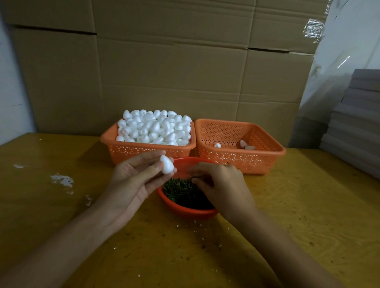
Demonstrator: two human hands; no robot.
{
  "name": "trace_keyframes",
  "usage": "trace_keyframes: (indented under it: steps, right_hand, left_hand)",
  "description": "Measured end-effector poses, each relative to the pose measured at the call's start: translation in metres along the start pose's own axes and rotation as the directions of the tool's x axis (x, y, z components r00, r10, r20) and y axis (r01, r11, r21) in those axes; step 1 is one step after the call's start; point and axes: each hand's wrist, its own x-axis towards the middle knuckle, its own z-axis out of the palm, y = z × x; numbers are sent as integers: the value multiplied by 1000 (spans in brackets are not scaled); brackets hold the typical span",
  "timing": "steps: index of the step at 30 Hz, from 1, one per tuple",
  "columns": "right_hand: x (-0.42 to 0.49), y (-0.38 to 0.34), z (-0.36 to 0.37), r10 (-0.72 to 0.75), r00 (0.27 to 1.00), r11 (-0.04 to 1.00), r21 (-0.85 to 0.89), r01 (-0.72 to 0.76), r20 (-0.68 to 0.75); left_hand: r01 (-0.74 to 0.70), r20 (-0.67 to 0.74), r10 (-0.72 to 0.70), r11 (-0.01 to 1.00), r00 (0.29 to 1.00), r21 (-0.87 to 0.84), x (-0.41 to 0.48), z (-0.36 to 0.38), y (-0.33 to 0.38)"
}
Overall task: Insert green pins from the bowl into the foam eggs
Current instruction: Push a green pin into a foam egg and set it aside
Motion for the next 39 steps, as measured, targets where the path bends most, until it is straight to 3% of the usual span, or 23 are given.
trace_keyframes:
  steps: [21, 39]
  right_hand:
    - [-1, -3, 2, 37, 999, 999, -24, -37, -15]
    - [-2, -6, 0, 30, 999, 999, -44, -31, -30]
  left_hand:
    - [10, 64, -8, 1000, 998, -25, -3, 3, 5]
    - [-83, 100, 69, 985, 993, 149, -9, 9, 6]
